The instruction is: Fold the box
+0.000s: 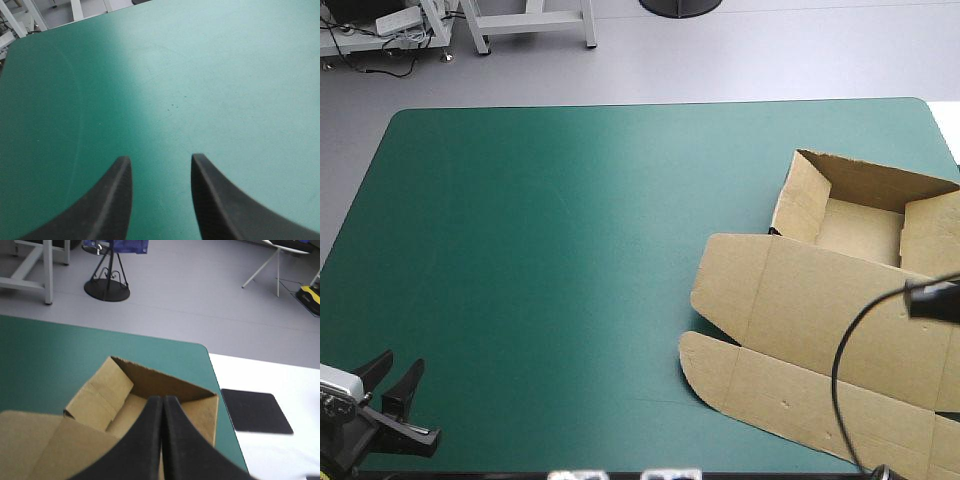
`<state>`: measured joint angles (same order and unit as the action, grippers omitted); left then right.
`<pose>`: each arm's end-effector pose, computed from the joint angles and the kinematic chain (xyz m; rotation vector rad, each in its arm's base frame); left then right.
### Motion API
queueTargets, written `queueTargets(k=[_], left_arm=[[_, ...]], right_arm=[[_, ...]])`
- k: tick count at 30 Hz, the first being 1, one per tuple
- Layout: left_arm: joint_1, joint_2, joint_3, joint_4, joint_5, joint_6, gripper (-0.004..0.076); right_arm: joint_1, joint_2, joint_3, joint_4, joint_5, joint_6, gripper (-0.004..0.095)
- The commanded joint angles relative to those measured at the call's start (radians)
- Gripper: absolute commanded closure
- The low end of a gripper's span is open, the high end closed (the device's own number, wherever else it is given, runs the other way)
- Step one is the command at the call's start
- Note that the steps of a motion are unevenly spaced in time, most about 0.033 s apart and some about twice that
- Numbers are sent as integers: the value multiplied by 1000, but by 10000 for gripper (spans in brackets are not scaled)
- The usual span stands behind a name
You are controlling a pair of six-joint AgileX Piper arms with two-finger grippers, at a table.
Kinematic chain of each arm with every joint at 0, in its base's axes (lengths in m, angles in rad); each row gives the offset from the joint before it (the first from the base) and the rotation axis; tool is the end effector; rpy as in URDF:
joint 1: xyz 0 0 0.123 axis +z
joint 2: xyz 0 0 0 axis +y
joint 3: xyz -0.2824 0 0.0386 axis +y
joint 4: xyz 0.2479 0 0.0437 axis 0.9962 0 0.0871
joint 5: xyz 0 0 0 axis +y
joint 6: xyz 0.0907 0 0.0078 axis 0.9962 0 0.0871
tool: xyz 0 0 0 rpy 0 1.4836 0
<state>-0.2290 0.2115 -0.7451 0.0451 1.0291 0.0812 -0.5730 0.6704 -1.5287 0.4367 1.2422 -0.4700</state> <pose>0.0073 0.0019 0.3475 0.3036 1.9552 -0.0428 0.0300 0.0240 0.5229 -0.0584 1.8200 -0.2551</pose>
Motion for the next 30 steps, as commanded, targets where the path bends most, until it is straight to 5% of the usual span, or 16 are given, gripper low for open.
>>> queueTargets(k=[1,11,21,30], left_arm=[[-2,17,-20,23,-73,22,445],[-2,17,-20,41,-66,22,445],[-2,15,32,37,-50,22,567],[-2,7,125,-69,-23,22,587]], right_arm=[[-3,-167,198,-62,-138,17,932],[21,-440,717,-59,-187,56,932],[379,-442,936,-59,-190,-56,932],[560,-442,1010,-57,-175,-76,932]])
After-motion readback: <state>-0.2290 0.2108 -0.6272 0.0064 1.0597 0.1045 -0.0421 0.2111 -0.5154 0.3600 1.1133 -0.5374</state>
